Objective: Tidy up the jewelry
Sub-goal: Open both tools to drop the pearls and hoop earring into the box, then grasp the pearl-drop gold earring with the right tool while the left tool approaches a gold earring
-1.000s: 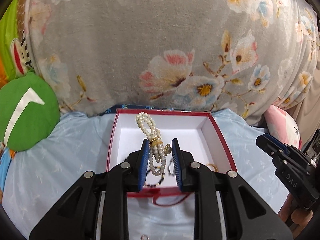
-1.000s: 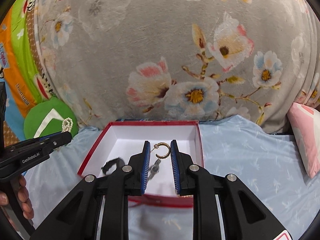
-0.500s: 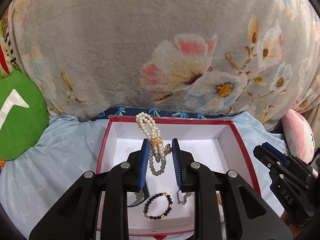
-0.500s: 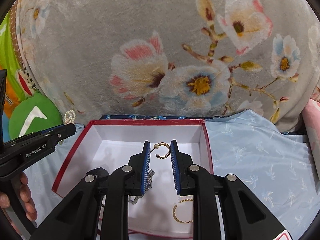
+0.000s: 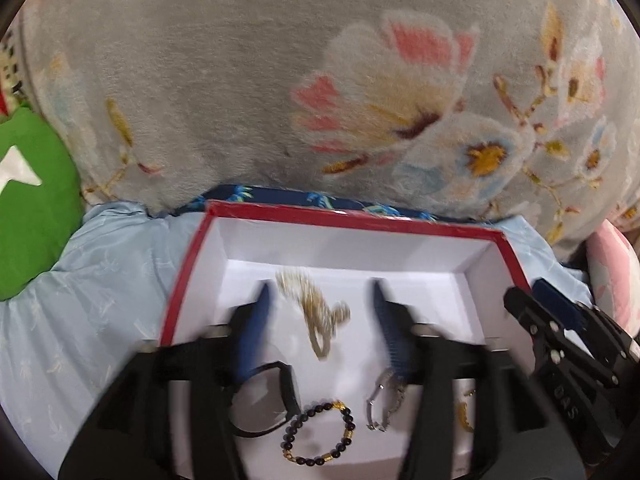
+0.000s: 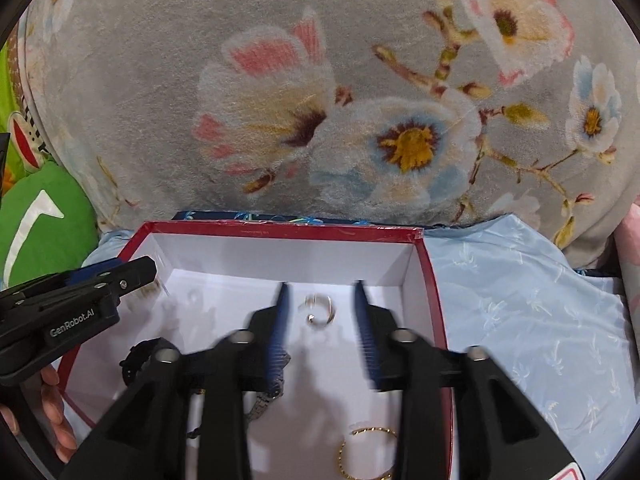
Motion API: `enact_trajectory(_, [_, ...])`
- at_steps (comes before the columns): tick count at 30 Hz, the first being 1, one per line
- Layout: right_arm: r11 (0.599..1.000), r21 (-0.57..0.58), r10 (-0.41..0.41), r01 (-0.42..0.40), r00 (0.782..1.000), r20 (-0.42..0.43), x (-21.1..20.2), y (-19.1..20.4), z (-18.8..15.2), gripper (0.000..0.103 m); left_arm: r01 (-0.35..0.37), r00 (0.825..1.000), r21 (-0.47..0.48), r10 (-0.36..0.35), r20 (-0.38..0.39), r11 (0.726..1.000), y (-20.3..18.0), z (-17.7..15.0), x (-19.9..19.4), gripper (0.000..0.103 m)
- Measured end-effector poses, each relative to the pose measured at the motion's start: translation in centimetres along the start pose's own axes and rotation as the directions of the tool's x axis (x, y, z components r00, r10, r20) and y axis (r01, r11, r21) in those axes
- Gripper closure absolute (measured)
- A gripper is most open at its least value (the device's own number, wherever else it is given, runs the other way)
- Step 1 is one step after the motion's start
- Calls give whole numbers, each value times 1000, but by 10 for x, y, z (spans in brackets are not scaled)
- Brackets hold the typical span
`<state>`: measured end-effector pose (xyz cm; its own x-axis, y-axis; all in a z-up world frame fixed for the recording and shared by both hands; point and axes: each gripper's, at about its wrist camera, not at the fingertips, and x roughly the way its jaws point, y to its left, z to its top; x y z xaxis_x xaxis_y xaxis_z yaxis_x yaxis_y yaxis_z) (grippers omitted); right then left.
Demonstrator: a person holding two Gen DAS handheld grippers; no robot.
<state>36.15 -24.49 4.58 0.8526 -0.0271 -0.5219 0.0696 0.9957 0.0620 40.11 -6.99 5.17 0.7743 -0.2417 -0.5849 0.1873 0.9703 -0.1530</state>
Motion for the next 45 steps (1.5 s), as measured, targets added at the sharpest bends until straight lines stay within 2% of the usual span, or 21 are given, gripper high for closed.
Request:
enact_trajectory(2, [1000,4,-11,10,1000,26,-6,-1,-1,50,-9,999,-18,10,43,1000,4,1,-8,28])
enact_trajectory(7, [1000,28,4,-5,999,42,-26,-8,-3,50,-12,999,-19,12,33,1000,10,1,-22,28])
enact_trajectory(13, [998,52,33,-37,997,67,-74,-15,-14,50,-18,999,8,18,27,1000,18,-14,-61,28])
enact_trajectory(16, [998,50,45,-48,997,63,-105,-17,-28,50,-26,1000,18,26,14,999,27,-31,-89,28])
enact_trajectory(20, [999,42,21,-22,999,44,-147,-20,-62,50,-31,999,18,31,-8,999,41,-62,-124,27])
enact_trajectory(25, [998,69,-1,3,1000,-23,-181,-26,-112,50,-30,996,-5,30,-84,1000,58,-113,-150,27])
enact_trajectory(31, [994,111,-5,18,993,-116,-199,-30,-166,50,-51,981,-24,46,-187,998,72,-178,-164,27])
enact_trajectory(34, [995,93,-15,30,988,-155,-204,-25,-188,51,-54,971,-54,40,-234,997,76,-204,-168,27])
enact_trajectory(37, [995,77,-42,56,984,-173,-207,-24,-207,51,-45,963,-76,23,-268,996,75,-221,-169,27])
enact_trajectory(39, [994,87,-53,71,979,-195,-204,-27,-217,51,-58,961,-67,38,-275,996,72,-229,-168,27])
enact_trajectory(45, [989,114,-61,93,965,-255,-183,-38,-237,53,-49,952,-81,22,-304,996,64,-238,-157,27])
